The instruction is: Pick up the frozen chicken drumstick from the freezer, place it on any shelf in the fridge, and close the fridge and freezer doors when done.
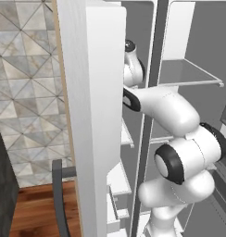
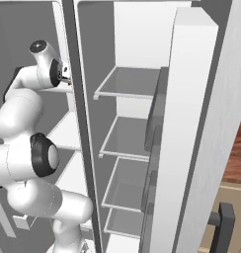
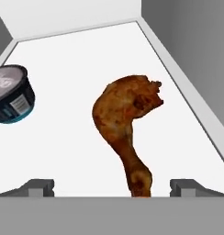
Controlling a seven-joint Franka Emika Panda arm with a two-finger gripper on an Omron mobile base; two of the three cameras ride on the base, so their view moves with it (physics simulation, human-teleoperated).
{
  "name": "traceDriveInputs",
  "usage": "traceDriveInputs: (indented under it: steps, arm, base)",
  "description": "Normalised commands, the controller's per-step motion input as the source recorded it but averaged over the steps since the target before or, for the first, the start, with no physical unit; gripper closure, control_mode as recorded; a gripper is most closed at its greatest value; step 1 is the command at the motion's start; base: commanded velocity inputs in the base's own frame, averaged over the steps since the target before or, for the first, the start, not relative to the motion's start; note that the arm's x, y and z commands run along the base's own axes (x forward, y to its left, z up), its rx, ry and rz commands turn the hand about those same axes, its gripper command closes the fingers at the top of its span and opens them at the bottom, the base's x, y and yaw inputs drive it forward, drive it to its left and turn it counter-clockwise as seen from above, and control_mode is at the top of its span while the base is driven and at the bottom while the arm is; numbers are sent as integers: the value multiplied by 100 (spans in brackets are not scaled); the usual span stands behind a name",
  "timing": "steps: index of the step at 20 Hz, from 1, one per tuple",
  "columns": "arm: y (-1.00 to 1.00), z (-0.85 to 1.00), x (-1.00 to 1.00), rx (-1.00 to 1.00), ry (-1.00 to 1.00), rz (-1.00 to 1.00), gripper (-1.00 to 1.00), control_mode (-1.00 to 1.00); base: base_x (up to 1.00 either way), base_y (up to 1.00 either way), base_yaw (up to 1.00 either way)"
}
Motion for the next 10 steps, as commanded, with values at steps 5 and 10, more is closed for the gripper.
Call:
traceDriveInputs:
  steps: [5,10]
  arm:
    - [0,-5,37,0,0,0,-100,-100]
    - [0,-33,38,0,0,0,-100,-100]
  base:
    - [0,0,0]
    - [0,0,0]
